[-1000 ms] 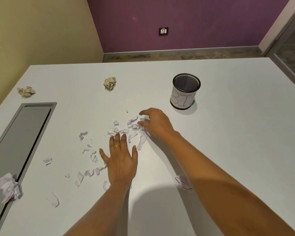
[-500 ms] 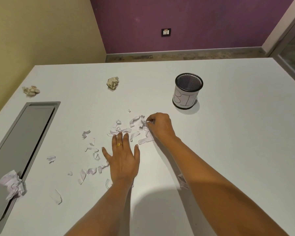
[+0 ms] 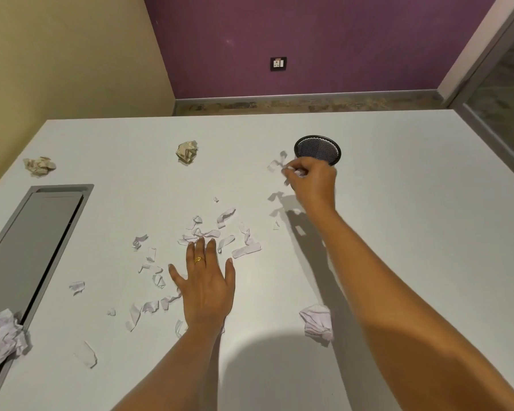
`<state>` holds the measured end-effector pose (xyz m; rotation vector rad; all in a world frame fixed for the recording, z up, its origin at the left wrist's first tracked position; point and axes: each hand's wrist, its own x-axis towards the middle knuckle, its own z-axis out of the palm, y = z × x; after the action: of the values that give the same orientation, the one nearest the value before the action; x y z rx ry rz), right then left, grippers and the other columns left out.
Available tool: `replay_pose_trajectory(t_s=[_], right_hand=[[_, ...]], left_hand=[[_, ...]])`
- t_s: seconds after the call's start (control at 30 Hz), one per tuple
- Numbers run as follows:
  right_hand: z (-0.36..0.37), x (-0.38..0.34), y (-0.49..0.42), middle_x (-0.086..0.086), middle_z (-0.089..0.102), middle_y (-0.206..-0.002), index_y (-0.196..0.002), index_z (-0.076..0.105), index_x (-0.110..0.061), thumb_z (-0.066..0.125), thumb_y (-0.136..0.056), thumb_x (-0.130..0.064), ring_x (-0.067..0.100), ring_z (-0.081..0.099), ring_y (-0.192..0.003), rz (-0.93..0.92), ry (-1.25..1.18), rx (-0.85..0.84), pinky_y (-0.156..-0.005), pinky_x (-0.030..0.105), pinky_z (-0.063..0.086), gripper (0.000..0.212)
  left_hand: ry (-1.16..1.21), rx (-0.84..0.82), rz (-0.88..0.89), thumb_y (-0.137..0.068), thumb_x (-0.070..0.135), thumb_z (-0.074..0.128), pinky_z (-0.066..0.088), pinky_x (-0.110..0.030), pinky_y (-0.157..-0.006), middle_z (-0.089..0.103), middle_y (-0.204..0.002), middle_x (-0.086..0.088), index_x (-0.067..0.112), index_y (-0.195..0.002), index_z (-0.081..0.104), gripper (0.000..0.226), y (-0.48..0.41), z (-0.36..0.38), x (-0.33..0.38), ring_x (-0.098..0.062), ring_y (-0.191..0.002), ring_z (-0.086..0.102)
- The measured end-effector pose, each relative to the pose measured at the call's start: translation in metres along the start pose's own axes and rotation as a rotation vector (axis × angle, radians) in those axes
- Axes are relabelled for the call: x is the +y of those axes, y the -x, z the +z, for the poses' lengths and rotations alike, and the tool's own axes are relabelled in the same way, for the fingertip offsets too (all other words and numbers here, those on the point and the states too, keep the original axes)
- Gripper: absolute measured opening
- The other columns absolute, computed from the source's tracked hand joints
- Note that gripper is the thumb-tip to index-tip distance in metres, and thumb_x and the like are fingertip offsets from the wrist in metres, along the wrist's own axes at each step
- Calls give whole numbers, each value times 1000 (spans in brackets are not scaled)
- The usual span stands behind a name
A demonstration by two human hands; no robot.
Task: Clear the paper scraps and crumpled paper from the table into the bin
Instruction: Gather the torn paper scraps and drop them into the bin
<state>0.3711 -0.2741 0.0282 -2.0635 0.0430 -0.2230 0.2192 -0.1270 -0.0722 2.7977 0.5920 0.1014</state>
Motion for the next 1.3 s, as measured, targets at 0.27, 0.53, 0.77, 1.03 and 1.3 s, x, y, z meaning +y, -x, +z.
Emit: replay_pose_trajectory(t_s=[0.27, 0.53, 0.77, 1.03, 1.3], right_hand=[[-23, 7, -40, 16, 70, -94, -93, 72, -4, 60, -85, -6, 25, 62, -83, 91, 176, 185, -74, 27, 47, 14], [-19, 10, -65, 18, 69, -101, -94, 69, 0, 61, -85, -3, 31, 64, -93, 109, 335, 91, -78, 30, 50, 13], [-12, 5, -53, 12, 68, -110, -105, 68, -4, 58, -88, -8, 25, 62, -104, -10, 237, 83, -85, 20, 43, 20], [-4, 43, 35, 9, 67, -106, -99, 68, -6, 51, -89, -3, 20, 62, -99, -142, 118, 38, -83, 10, 38, 20], [-12, 108, 73, 7, 28, -154, -142, 34, -11, 41, -99, -29, 20, 19, -145, -119, 521, -329, -119, 34, 11, 47]], left_hand=[[-2, -13, 0, -94, 39, 32, 12, -60, -111, 30, -151, -4, 17, -138, 31, 50, 0, -1, 0, -20, -143, 18], [-8, -15, -2, -94, 39, 32, 13, -60, -111, 31, -150, -5, 17, -138, 31, 50, -1, -1, 0, -21, -143, 19], [-21, -16, -6, -93, 40, 33, 13, -61, -110, 32, -150, -4, 18, -138, 32, 50, 0, -1, 1, -21, -142, 20], [-16, -4, 7, -94, 38, 34, 11, -59, -112, 32, -150, -6, 16, -138, 32, 49, 0, -2, 1, -21, -142, 20], [-26, 4, 23, -94, 37, 34, 10, -60, -112, 31, -150, -6, 17, -137, 33, 48, 1, -4, 2, -21, -142, 22]])
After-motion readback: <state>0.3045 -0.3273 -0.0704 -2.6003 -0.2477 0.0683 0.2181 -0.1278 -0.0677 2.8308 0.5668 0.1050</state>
